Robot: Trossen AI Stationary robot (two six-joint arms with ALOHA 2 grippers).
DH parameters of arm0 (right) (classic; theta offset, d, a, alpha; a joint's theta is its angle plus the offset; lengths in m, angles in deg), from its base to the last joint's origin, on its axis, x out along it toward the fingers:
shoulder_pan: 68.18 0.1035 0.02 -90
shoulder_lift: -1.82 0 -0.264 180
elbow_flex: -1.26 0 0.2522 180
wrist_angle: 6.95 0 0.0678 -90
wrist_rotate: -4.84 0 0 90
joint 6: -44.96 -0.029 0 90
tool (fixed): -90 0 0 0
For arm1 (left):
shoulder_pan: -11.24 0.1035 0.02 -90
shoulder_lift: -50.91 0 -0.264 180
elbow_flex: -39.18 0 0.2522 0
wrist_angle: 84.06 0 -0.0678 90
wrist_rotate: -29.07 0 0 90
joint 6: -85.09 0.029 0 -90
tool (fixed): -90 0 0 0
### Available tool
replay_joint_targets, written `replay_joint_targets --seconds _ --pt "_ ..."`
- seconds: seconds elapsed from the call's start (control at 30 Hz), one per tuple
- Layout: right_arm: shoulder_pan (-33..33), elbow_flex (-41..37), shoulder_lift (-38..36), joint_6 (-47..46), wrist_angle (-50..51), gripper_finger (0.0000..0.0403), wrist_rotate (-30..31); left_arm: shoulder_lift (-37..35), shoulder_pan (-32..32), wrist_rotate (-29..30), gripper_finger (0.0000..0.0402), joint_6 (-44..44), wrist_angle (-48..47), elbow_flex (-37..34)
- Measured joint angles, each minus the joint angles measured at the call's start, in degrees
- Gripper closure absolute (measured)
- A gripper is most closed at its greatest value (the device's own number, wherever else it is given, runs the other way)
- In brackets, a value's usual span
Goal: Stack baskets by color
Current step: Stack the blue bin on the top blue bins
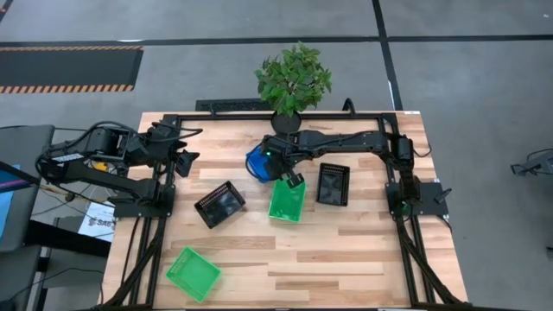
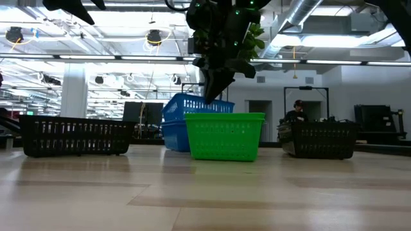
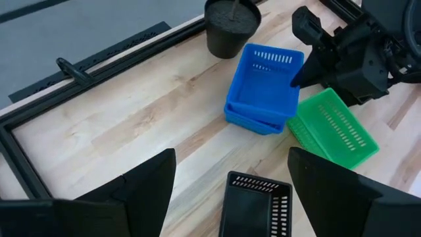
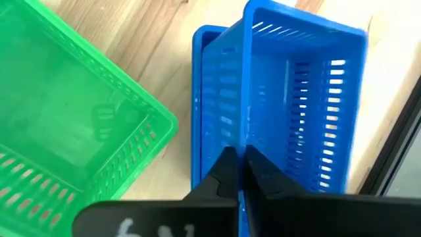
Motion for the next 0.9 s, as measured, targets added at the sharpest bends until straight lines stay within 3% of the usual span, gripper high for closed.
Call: replay_joint_targets --seconds 0.9 --pt "-0.81 0.00 0.00 -3.74 -2.00 0.0358 0.04 0.02 0.02 1.62 0.0120 -0.63 0.00 0.00"
